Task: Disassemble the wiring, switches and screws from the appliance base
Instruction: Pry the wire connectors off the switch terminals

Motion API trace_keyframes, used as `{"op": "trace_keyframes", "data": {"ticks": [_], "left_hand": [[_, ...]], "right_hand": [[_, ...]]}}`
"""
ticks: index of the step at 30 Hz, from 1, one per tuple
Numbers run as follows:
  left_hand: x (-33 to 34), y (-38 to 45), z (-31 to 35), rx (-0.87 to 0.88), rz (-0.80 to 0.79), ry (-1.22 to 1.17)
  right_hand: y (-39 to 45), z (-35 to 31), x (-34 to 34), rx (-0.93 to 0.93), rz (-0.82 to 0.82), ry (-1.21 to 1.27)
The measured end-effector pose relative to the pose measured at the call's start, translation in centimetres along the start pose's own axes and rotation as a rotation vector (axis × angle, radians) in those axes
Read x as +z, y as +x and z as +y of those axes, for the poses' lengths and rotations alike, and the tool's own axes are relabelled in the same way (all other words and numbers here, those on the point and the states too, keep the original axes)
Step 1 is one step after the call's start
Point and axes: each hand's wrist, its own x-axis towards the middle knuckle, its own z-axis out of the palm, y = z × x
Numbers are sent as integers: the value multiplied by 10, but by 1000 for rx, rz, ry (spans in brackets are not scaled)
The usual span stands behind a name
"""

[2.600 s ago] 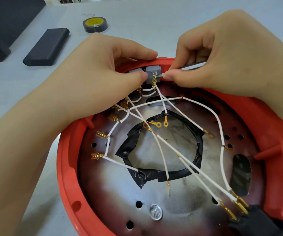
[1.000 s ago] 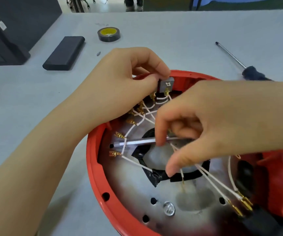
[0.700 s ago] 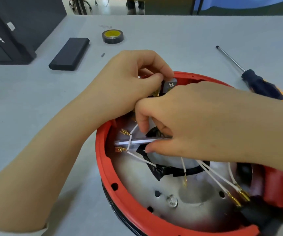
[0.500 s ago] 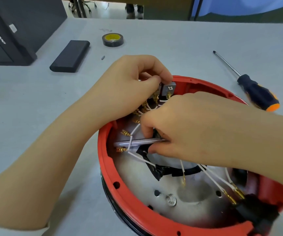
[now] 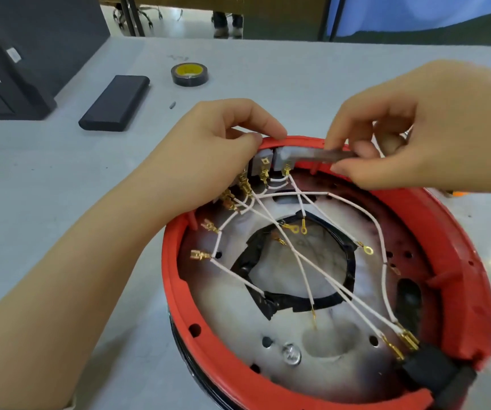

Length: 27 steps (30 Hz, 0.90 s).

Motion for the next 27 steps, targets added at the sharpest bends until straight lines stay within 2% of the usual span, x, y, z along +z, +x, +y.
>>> {"op": "trace_keyframes", "data": {"ticks": [3,9,13,18,27], "left_hand": [[1,0,1,13,6,10],[2,1,-1,10,11,27],[1,0,0,27,-10,28],[2,-1,4,77,-52,55],[1,0,0,122,-45,31]], "right_hand": [[2,11,5,34,71,163],[18,20,31,54,132,675],[25,26,42,68,243,772],[23,33,43,82,307,904],[24,31,42,65,272,938]]}}
